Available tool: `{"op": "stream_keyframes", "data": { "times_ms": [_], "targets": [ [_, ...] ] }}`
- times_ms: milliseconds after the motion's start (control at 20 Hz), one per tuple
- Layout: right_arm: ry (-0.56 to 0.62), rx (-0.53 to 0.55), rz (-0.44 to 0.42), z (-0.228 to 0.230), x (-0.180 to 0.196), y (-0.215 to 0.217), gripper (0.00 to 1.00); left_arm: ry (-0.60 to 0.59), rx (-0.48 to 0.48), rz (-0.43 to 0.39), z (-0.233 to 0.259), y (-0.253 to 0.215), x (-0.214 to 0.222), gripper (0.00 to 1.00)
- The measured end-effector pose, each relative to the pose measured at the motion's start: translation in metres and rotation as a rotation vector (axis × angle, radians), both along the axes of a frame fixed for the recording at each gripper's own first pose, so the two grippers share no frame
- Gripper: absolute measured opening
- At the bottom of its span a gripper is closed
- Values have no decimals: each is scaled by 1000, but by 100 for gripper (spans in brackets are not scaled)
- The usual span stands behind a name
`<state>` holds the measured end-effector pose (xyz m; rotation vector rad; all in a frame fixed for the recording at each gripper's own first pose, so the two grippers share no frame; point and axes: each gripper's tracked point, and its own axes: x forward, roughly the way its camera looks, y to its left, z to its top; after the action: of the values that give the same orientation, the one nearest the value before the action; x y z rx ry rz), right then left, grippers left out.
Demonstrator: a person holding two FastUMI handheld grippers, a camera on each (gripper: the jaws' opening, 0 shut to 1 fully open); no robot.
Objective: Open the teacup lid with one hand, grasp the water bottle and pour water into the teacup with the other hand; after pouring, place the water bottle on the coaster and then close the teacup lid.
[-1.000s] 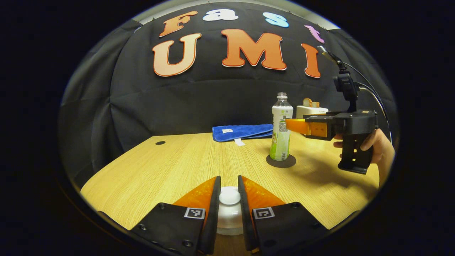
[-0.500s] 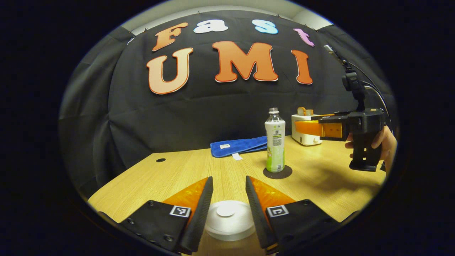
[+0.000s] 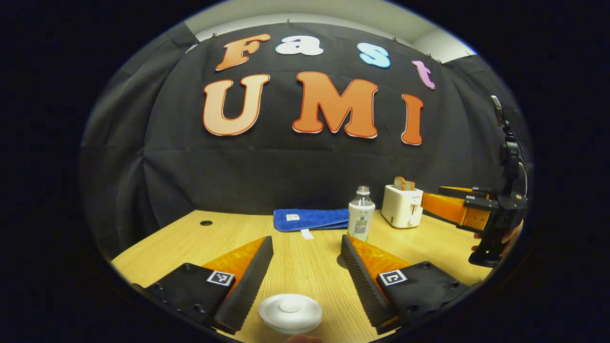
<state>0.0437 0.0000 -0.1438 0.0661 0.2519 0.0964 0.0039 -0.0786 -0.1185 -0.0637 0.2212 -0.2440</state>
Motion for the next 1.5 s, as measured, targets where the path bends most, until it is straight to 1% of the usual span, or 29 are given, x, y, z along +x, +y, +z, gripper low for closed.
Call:
{"op": "stream_keyframes", "data": {
  "times_ms": [50,150,200,250,300,350,400,450,550,600,650,900,950,1000,1150,1200,1500],
  "targets": [
    [-3,-2,2,3,-5,0,97,-17,-1,10,8,0,1,98],
    [-9,9,-5,10,-12,-2,97,-35,-3,26,23,1,2,98],
    [-8,18,-8,11,-16,-2,97,-41,-6,30,27,0,1,96],
    [-1,20,-12,12,-20,-3,97,-44,-6,40,31,0,0,98],
    [2,20,-13,14,-24,-3,97,-50,-12,52,35,2,1,96],
    [1,16,-18,17,-27,-5,97,-53,-17,60,37,3,0,98],
    [-1,4,-21,22,-30,-6,97,-52,-25,67,38,4,-1,96],
    [-4,-11,-24,25,-33,-8,97,-50,-37,68,39,5,-1,98],
    [-21,-33,-28,34,-37,-9,97,-52,-51,80,40,9,1,97],
    [-30,-39,-30,38,-38,-9,97,-60,-44,89,44,12,2,98],
    [-39,-42,-27,41,-39,-6,97,-69,-36,96,47,16,2,96],
    [-37,-58,-10,39,-42,1,97,-106,-42,94,56,17,-1,95],
    [-34,-61,-10,38,-41,1,97,-108,-36,97,55,18,-2,99],
    [-34,-62,-8,37,-42,3,97,-110,-31,101,56,19,-2,96],
    [-41,-62,0,39,-41,7,97,-105,-36,105,55,20,-1,96],
    [-44,-64,-1,40,-41,8,97,-99,-38,104,52,19,-1,97],
    [-49,-69,13,40,-42,10,97,-88,-46,90,50,14,1,96]
  ]
}}
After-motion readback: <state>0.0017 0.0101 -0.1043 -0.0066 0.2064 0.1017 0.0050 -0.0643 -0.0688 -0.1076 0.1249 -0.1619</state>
